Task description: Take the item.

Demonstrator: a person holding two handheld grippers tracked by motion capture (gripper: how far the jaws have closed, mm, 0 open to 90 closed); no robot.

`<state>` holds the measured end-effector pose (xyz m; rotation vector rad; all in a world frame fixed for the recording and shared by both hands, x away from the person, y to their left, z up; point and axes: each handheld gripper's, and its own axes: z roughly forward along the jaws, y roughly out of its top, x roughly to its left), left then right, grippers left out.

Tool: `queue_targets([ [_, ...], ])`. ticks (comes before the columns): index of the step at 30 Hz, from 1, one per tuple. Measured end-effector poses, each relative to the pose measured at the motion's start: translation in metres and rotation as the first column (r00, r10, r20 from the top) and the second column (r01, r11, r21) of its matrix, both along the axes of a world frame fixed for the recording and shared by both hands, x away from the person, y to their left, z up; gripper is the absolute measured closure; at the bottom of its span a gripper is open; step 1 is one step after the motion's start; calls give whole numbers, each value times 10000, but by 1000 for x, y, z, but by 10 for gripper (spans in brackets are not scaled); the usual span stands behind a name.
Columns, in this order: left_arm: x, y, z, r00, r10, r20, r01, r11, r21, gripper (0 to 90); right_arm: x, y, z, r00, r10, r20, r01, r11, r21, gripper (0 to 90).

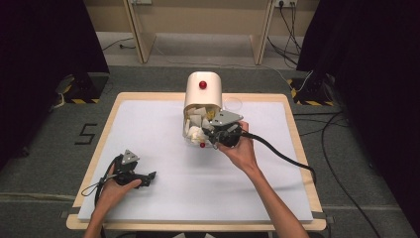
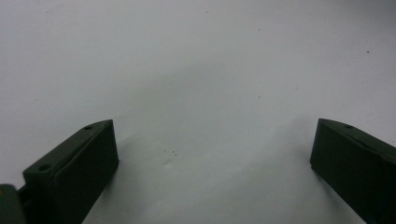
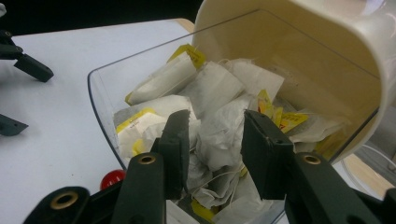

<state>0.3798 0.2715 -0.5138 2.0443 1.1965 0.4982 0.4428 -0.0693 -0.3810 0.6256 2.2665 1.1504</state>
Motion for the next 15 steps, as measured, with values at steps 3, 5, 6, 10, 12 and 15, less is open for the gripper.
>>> queue_targets([
  [3,0,0,0,10000,-1,-1,1,10000,-3,0,2,1,-2,9999,-71,-152,70,10000,-71,679],
  [5,0,0,0,10000,-1,-1,1,10000,-4,0,3,2,-4,9998,-127,-175,124,9998,-145,734],
  [6,0,0,0,10000,0,0,0,10000,-5,0,3,2,-4,9998,-125,-177,122,9998,-146,757],
  [10,0,0,0,10000,-1,1,1,10000,-4,0,2,1,-3,10000,-56,-82,55,9999,-116,845],
  [12,0,0,0,10000,1,1,-1,10000,-5,0,0,0,-1,10000,32,40,-32,10000,-19,864],
  [15,0,0,0,10000,-10,-5,10,10000,-20,0,-2,-2,4,9997,103,199,-108,9996,244,873],
])
